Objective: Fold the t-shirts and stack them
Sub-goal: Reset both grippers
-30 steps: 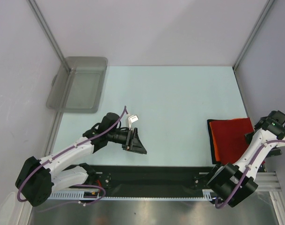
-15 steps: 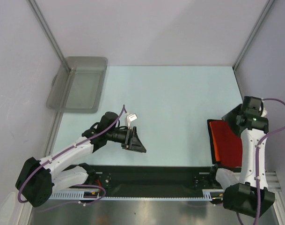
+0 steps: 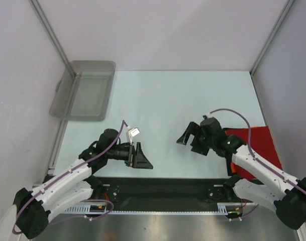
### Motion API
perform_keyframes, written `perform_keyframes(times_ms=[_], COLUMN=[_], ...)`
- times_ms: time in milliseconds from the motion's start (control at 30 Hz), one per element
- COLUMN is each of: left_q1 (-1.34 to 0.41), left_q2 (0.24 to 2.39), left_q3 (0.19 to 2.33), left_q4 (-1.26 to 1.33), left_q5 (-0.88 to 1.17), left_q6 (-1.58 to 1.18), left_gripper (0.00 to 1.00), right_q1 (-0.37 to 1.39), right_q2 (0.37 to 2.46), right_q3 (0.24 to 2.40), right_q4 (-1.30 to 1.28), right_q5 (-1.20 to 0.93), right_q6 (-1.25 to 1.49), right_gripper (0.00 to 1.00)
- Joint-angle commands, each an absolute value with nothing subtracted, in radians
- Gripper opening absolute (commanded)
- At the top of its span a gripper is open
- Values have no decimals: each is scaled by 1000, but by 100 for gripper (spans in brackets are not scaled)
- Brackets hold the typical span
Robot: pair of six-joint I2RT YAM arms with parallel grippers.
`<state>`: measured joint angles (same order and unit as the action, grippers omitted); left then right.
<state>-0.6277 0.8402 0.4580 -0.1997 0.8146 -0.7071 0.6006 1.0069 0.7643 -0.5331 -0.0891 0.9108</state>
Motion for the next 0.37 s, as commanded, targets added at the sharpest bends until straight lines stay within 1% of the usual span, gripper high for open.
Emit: perform_keyframes(times_ms=[0, 33, 100, 133, 167, 200, 233, 300, 333], left_q1=[-621, -621, -621, -621, -621, -621, -620, -620, -620], left_q2=[743, 720, 652, 632, 611, 594, 568, 549, 526], left_q3=[387, 368, 309, 270, 253, 239, 230, 203, 192], left_q4=[-172, -160, -105, -63, -63, -25, -8, 69, 101], left_q5=[782, 779, 781, 779, 779, 778, 776, 776, 776], left_q6=[-725, -739, -800, -842, -842, -877, -888, -929, -948], left_gripper=[93, 93, 96, 97, 97, 100, 100, 100, 100], right_q1=[624, 621, 614, 606, 598, 592, 585, 557, 549], right_q2=[915, 835, 754, 676, 642, 606, 545, 491, 473], right_q3=[642, 559, 496, 442, 425, 402, 378, 319, 305], right_q4=[-451, -431, -396, -387, -387, -374, -350, -284, -255], right_q5=[-38, -44, -40, -28, -28, -26, -38, -61, -121], right_q6=[1089, 1110, 1166, 1193, 1193, 1204, 1207, 1206, 1200], right_gripper=[100, 100, 100, 100, 100, 100, 100, 100, 100])
